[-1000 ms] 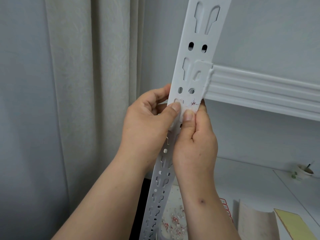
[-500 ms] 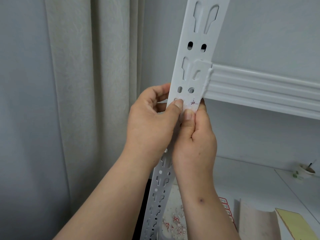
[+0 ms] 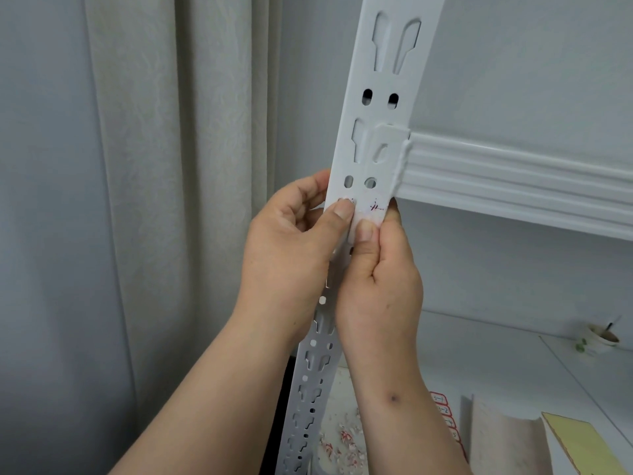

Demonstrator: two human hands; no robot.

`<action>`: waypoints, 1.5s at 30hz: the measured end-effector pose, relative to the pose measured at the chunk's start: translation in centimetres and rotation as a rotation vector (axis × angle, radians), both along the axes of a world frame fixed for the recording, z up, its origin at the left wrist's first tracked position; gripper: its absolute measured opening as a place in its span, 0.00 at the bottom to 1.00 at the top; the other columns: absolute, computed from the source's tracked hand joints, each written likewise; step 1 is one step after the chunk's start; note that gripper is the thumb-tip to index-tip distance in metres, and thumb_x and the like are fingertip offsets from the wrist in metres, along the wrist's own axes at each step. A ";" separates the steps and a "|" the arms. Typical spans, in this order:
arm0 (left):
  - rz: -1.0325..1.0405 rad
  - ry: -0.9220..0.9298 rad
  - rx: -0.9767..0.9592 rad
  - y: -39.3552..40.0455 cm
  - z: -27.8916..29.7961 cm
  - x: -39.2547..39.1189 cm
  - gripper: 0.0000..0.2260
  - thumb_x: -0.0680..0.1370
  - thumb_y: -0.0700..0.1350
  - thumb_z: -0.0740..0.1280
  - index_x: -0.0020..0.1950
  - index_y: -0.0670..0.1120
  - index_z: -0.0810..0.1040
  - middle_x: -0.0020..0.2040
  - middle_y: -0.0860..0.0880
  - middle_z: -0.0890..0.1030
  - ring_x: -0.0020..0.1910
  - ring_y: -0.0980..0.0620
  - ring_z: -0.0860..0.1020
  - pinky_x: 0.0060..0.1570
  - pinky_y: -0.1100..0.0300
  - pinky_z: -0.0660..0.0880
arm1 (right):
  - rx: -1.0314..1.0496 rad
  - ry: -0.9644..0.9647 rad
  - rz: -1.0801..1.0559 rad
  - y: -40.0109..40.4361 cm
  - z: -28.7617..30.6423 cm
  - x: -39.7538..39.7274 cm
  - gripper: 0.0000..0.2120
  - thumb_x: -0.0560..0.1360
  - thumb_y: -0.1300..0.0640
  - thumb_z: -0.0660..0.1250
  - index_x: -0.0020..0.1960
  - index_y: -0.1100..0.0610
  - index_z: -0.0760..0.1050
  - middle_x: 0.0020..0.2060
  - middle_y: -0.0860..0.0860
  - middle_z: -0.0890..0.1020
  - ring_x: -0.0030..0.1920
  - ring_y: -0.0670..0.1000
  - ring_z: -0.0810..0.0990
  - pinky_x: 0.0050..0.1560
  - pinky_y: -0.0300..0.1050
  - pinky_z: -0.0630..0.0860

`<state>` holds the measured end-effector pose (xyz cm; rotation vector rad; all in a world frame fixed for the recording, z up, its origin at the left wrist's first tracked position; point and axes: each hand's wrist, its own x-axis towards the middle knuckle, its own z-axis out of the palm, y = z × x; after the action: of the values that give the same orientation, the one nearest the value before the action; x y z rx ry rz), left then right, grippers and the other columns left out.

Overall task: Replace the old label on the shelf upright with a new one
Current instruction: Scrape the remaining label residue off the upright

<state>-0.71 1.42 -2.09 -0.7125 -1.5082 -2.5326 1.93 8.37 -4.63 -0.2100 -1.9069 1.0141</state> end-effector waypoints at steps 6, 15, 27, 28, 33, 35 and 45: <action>0.011 -0.001 0.095 0.1 -0.5 1.3 0.21 0.77 0.32 0.67 0.67 0.48 0.75 0.61 0.52 0.83 0.58 0.61 0.81 0.57 0.65 0.77 | -0.021 -0.004 0.017 0.1 0.2 0.1 0.22 0.77 0.45 0.49 0.69 0.45 0.67 0.52 0.44 0.80 0.52 0.45 0.79 0.45 0.31 0.71; 0.265 0.037 -0.040 -0.6 -2.0 2.4 0.06 0.70 0.47 0.71 0.37 0.59 0.83 0.53 0.59 0.83 0.56 0.60 0.80 0.60 0.59 0.72 | -0.246 -0.016 0.093 0.2 -1.1 2.7 0.21 0.80 0.49 0.60 0.71 0.39 0.64 0.64 0.38 0.76 0.62 0.38 0.74 0.62 0.38 0.73; 0.117 -0.080 -0.080 -0.5 -5.4 5.1 0.04 0.67 0.41 0.70 0.34 0.48 0.82 0.38 0.39 0.83 0.37 0.41 0.83 0.39 0.55 0.81 | -0.585 -0.034 0.367 -0.4 -1.9 6.5 0.08 0.66 0.47 0.74 0.39 0.51 0.81 0.32 0.49 0.83 0.34 0.44 0.80 0.36 0.35 0.76; 0.119 -0.068 -0.095 -0.4 -5.6 5.2 0.04 0.67 0.41 0.70 0.34 0.48 0.82 0.40 0.37 0.82 0.38 0.38 0.82 0.39 0.53 0.80 | -0.621 -0.050 0.375 -0.2 -2.0 6.6 0.10 0.66 0.47 0.75 0.39 0.53 0.81 0.33 0.52 0.83 0.35 0.48 0.81 0.37 0.38 0.77; 0.131 -0.060 -0.128 -0.3 -5.6 5.9 0.05 0.68 0.42 0.69 0.33 0.49 0.82 0.39 0.38 0.80 0.34 0.47 0.79 0.34 0.58 0.77 | -0.740 -0.123 0.427 0.1 -2.2 6.8 0.14 0.65 0.48 0.74 0.35 0.60 0.79 0.27 0.55 0.78 0.30 0.52 0.75 0.37 0.48 0.74; 0.141 -0.061 -0.131 -0.2 -5.7 6.0 0.05 0.68 0.42 0.69 0.33 0.49 0.83 0.38 0.39 0.80 0.33 0.48 0.78 0.33 0.57 0.77 | -0.767 -0.138 0.460 0.2 -2.0 7.1 0.13 0.66 0.50 0.75 0.32 0.59 0.78 0.25 0.50 0.75 0.29 0.48 0.72 0.36 0.44 0.70; 0.121 -0.065 -0.200 -0.3 -6.4 5.9 0.18 0.77 0.32 0.67 0.44 0.55 0.87 0.44 0.52 0.85 0.46 0.55 0.83 0.49 0.62 0.76 | -0.739 -0.165 0.387 1.2 -2.8 7.5 0.08 0.74 0.58 0.68 0.37 0.56 0.81 0.30 0.50 0.81 0.30 0.46 0.74 0.39 0.43 0.73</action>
<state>5.17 1.16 -8.50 -0.5477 -1.7865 -2.3616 9.44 9.59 -7.41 -0.3596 -1.6650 1.9983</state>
